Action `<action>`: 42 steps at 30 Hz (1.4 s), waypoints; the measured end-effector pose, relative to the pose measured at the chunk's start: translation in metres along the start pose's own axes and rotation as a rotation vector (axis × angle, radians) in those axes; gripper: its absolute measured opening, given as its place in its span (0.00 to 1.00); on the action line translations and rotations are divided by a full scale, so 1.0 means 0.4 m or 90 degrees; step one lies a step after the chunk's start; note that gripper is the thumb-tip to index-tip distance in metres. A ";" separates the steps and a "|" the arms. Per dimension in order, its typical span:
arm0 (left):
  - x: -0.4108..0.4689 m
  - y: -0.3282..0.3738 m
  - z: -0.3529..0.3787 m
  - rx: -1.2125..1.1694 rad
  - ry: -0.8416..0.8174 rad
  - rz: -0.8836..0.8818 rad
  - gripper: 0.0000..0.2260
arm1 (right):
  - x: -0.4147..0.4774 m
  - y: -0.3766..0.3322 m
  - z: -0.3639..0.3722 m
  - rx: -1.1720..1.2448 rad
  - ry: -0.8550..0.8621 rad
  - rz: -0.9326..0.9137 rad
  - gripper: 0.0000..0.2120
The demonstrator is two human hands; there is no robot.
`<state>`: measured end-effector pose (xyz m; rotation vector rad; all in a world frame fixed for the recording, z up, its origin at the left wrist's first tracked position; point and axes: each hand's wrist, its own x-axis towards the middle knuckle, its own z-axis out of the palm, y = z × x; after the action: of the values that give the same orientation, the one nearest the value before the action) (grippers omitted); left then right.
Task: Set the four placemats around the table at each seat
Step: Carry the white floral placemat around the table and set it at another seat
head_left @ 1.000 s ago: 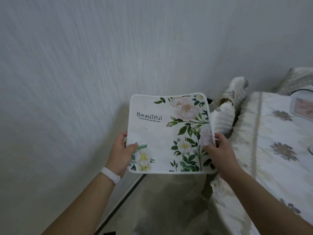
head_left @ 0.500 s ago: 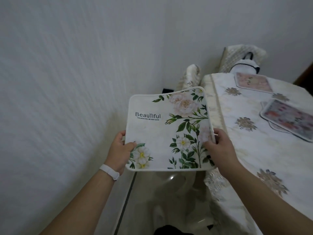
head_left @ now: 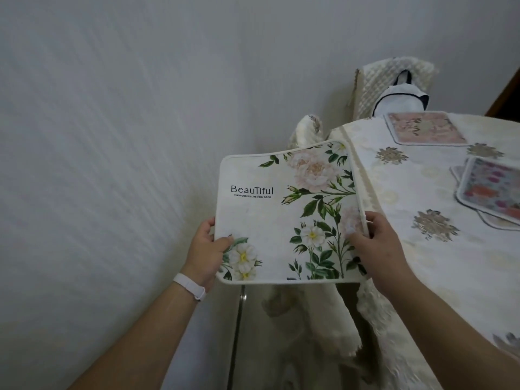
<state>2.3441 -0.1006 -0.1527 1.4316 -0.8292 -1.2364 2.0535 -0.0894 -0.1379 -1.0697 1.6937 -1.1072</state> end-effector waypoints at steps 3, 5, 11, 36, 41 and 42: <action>0.100 0.034 0.070 0.031 -0.038 0.007 0.17 | 0.085 -0.023 -0.008 0.025 0.017 0.007 0.13; 0.155 0.050 0.120 0.051 -0.068 0.013 0.16 | 0.133 -0.041 -0.029 0.030 0.033 0.013 0.13; 0.278 0.092 0.285 0.073 -0.146 0.008 0.16 | 0.220 -0.053 -0.132 0.035 0.112 0.018 0.14; 0.873 0.089 0.857 0.319 -0.506 0.105 0.15 | 0.612 0.027 -0.126 0.111 0.474 0.206 0.12; 1.002 0.110 0.923 0.335 -0.595 0.080 0.16 | 0.693 -0.015 -0.089 0.081 0.527 0.245 0.12; 1.020 0.116 0.933 0.335 -0.605 0.079 0.16 | 0.706 -0.022 -0.082 0.077 0.536 0.249 0.12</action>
<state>2.0845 -0.5896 -0.1934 1.0961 -1.9671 -1.6870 1.9413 -0.3483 -0.1721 -0.1388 2.2976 -1.4710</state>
